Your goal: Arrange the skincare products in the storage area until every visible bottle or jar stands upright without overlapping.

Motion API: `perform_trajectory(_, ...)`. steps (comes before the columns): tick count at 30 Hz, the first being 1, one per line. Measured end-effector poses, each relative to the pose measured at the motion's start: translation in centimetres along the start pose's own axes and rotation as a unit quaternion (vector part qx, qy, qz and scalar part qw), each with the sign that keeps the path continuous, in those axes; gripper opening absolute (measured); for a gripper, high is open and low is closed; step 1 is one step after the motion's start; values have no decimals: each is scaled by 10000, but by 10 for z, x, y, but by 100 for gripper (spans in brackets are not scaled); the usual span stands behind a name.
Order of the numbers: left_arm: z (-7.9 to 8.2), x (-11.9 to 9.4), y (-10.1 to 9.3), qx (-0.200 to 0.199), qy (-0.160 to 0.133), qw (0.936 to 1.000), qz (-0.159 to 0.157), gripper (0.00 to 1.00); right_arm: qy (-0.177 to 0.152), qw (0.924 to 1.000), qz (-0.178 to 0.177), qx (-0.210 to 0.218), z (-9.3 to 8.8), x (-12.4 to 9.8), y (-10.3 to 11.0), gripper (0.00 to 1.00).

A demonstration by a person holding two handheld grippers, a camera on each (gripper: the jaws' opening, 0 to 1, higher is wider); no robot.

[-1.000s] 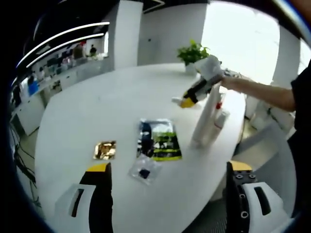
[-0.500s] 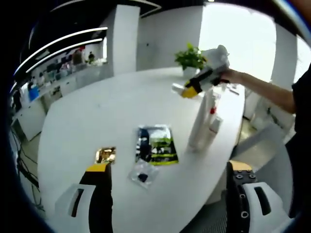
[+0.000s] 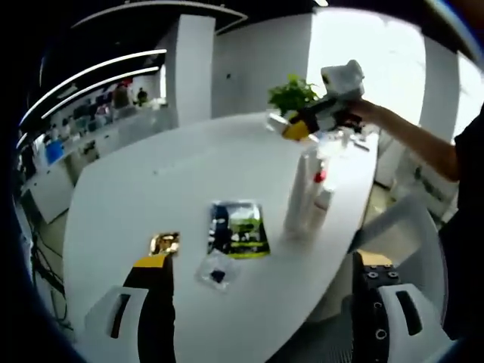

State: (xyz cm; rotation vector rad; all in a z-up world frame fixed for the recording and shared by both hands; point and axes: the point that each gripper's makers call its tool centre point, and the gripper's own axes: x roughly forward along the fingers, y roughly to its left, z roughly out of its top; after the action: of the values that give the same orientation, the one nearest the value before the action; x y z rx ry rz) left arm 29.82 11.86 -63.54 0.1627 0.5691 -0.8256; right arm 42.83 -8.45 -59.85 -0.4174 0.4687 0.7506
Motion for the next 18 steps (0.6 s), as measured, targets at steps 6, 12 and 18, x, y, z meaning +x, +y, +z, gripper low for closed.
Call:
perform_trajectory(6,2,-6,-6,22,-104,9999,11,95,-263,9996,55,-19,17,-15,17,18)
perform_trajectory(12,3,-13,-15,11,-203,9998,13,94,-746,9971,139,-28,44,-31,33,18)
perform_trajectory(18,4,-16,-22,-25,-289,9996,-13,93,-983,9944,377,-57,61,-42,56,18)
